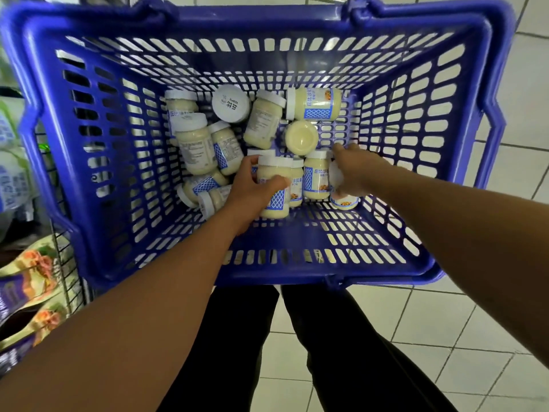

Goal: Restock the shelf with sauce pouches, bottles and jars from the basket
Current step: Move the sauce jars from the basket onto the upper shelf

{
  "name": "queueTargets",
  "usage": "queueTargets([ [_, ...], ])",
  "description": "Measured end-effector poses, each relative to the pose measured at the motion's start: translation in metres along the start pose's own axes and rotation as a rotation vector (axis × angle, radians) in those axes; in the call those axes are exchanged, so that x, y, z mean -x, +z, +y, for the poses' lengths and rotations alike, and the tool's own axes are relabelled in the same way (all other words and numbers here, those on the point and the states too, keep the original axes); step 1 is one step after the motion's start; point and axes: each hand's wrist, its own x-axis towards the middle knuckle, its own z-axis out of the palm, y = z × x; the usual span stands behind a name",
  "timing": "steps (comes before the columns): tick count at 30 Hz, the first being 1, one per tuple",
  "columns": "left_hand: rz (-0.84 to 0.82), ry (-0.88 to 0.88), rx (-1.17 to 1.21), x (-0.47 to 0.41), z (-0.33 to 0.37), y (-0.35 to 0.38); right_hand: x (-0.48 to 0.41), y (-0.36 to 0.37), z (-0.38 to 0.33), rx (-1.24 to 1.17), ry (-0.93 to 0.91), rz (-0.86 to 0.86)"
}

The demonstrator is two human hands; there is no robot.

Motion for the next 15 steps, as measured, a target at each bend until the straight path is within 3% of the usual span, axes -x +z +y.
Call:
queueTargets([
  [4,-0.008,-0.022,0.071,0.009,0.014,-0.004,0.035,0.001,0.0,-0.328,-0.077,0.098],
  [9,0.002,-0.003,0.074,0.033,0.044,-0.013,0.088,-0.012,-0.017,-0.93,-0.195,0.032],
  [15,-0.04,0.01,0.135,0.082,0.096,-0.024,0.148,-0.035,-0.039,-1.445,-0.187,0.148],
])
